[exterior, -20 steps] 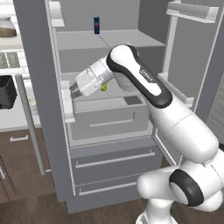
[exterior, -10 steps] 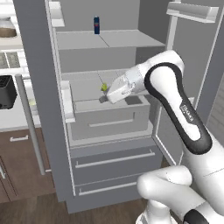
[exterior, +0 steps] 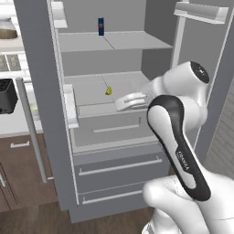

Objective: Grab a lemon wedge from the fridge and one ice cube from the ice bowl, and put them in the glass of lemonade.

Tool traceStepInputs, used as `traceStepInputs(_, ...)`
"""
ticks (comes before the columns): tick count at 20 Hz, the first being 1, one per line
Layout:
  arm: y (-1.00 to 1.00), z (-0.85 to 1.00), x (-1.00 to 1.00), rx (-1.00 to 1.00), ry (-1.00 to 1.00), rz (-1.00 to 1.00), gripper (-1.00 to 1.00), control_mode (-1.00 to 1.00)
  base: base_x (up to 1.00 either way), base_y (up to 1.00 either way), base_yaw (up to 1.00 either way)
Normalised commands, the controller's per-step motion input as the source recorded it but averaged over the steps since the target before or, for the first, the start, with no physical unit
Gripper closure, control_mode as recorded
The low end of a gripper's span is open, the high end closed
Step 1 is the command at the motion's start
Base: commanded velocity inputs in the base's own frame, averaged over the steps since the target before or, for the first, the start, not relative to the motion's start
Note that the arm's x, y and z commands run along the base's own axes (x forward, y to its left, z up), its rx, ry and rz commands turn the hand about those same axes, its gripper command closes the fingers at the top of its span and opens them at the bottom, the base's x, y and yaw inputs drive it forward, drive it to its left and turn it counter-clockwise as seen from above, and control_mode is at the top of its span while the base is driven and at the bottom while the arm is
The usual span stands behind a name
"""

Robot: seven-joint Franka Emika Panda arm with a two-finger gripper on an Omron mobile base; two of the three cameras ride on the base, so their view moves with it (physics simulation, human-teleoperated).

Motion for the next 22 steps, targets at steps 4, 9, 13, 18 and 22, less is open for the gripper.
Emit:
traceStepInputs(4, -0.73, 0.0, 0.04, -0.16, 0.37, -0.64, -1.0, -1.0, 0.0, 0.0, 0.0)
traceStepInputs(9, -0.65, 0.02, -0.33, -0.04, 0.14, -0.32, -1.0, -1.0, 0.0, 0.0, 0.0)
traceStepInputs(13, -0.61, 0.0, -0.48, -0.01, 0.0, -0.08, -1.0, -1.0, 0.0, 0.0, 0.0)
traceStepInputs(18, -0.63, -0.13, -0.23, 0.0, 0.0, -0.01, -1.0, -1.0, 0.0, 0.0, 0.0)
traceStepInputs(22, -0.13, -0.01, -0.78, 0.03, -0.06, 0.0, -1.0, -1.0, 0.0, 0.0, 0.0)
